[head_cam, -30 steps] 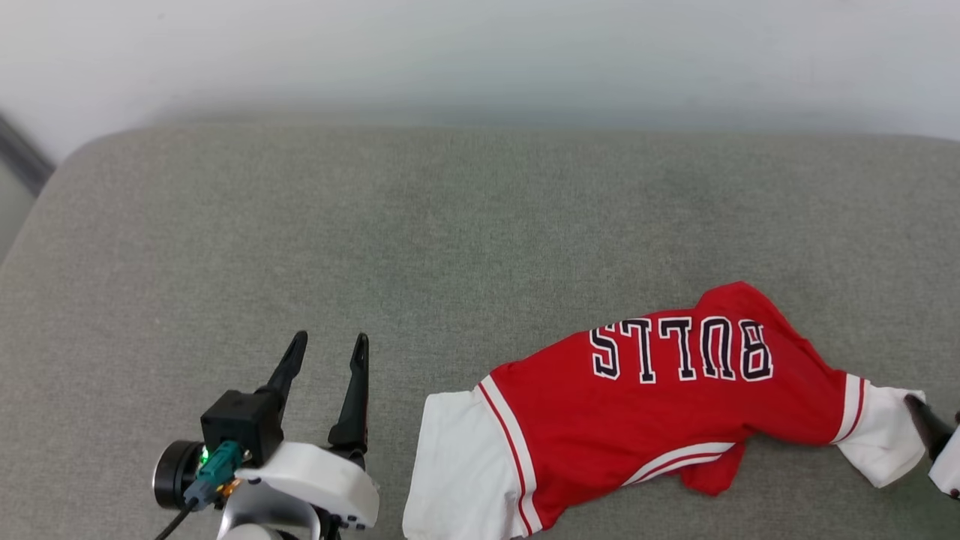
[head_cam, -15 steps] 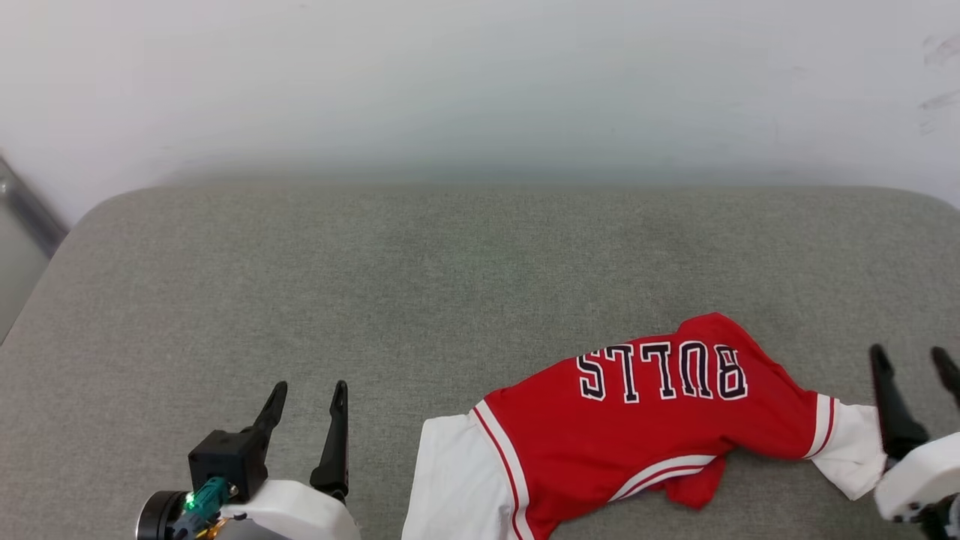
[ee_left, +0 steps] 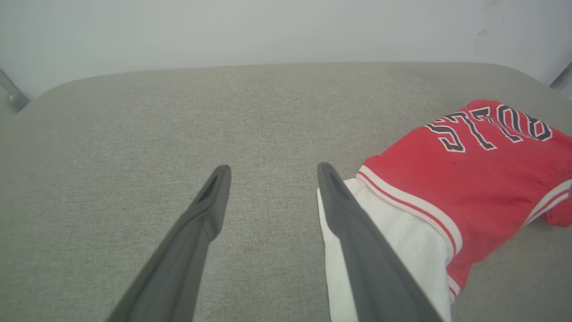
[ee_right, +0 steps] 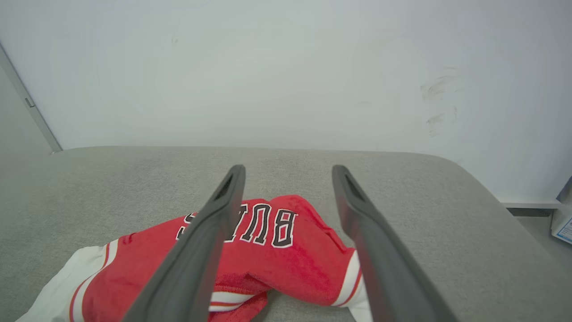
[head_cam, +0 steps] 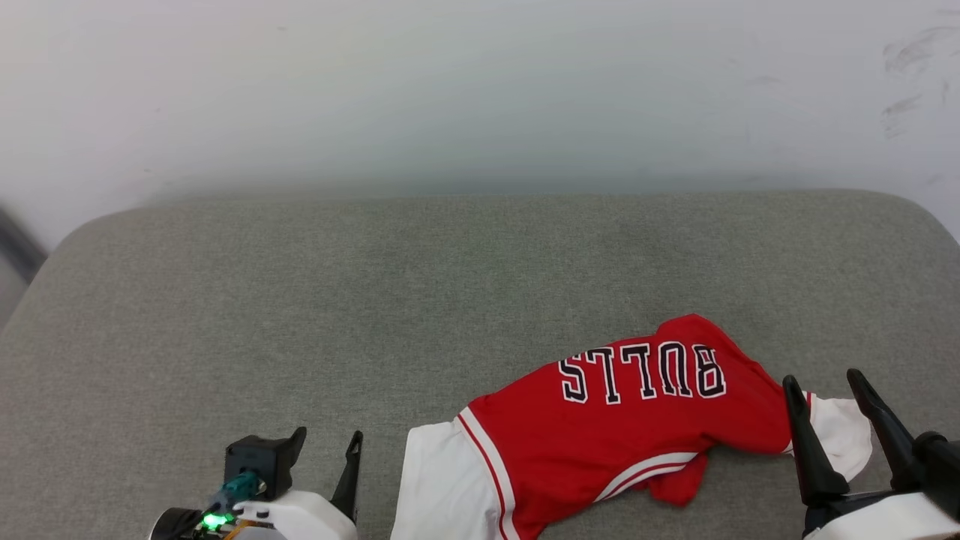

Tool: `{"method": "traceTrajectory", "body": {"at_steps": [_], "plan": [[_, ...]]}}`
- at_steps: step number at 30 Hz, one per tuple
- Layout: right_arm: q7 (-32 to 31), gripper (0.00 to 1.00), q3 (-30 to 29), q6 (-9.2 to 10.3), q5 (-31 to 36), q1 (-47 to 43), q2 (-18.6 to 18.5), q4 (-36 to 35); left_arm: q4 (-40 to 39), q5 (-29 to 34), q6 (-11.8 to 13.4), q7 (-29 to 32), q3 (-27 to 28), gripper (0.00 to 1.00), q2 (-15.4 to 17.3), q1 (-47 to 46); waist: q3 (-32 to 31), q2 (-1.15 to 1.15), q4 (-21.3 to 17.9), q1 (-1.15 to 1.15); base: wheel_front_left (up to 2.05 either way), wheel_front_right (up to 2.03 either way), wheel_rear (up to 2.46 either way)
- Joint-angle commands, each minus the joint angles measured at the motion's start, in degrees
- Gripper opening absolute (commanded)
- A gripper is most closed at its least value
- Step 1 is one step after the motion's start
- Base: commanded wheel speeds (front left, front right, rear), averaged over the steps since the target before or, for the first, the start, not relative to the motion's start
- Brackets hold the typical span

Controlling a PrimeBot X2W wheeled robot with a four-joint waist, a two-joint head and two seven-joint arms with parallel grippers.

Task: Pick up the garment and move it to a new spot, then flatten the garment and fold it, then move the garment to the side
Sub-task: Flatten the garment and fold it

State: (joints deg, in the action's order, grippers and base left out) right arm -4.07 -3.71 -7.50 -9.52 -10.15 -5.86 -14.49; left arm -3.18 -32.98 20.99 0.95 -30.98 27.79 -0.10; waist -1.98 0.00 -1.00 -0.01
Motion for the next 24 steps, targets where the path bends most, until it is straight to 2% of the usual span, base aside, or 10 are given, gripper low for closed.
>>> {"method": "traceTrajectory", "body": {"at_steps": [1, 10, 17, 20, 21, 22, 23, 24], "plan": [[-0.3, 1.0, 0.3, 0.03, 0.6, -1.1, 0.5, -1.2, 0.0, -0.5, -0.9, 2.9, -0.9, 1.0, 0.5, -1.7, 0.3, 0.0, -0.4, 0.01, 0.0, 0.0, 0.0], [-1.2, 1.0, 2.7, 0.02, 0.8, -0.9, 1.8, -5.0, 0.9, -4.3, -5.2, 22.4, -7.9, 1.0, 2.7, -4.9, 4.1, 0.0, -3.1, 0.01, 0.0, 0.0, 0.0], [-0.3, 1.0, 3.3, 0.02, 0.6, 1.4, 2.3, -4.5, 4.2, -6.3, -7.1, 29.2, -10.8, 1.0, 2.2, -6.0, 8.1, 0.0, -3.5, 0.01, 0.0, 0.0, 0.0], [0.1, 1.0, 3.6, 0.02, 0.9, 2.2, 2.4, -4.1, 6.9, -8.1, -8.4, 32.0, -11.9, 1.0, 1.0, -6.2, 8.8, 0.0, -3.5, 0.01, 0.0, 0.0, 0.0], [0.3, 1.0, 3.6, 0.02, 1.0, 2.4, 2.4, -3.9, 7.7, -8.9, -8.8, 33.1, -12.4, 0.96, 0.8, -6.0, 8.9, 0.0, -3.6, 0.01, 0.0, 0.0, 0.0], [0.5, 1.0, 3.7, 0.02, 1.1, 2.6, 2.3, -3.8, 8.5, -9.8, -9.2, 34.0, -12.7, 0.47, 0.4, -5.7, 8.9, 0.0, -3.6, 0.01, 0.0, 0.0, 0.0], [0.5, 1.0, 3.6, 0.03, 1.1, 2.8, 2.2, -3.7, 9.1, -10.4, -9.6, 34.7, -12.9, 0.2, 0.0, -5.6, 8.8, 0.0, -3.5, 0.01, 0.0, 0.0, 0.0], [0.7, 1.0, 3.6, 0.03, 1.2, 3.0, 2.2, -3.8, 9.6, -11.2, -10.0, 35.3, -13.0, 0.0, -0.2, -5.4, 8.6, 0.0, -3.5, 0.01, 0.0, 0.0, 0.0]]}}
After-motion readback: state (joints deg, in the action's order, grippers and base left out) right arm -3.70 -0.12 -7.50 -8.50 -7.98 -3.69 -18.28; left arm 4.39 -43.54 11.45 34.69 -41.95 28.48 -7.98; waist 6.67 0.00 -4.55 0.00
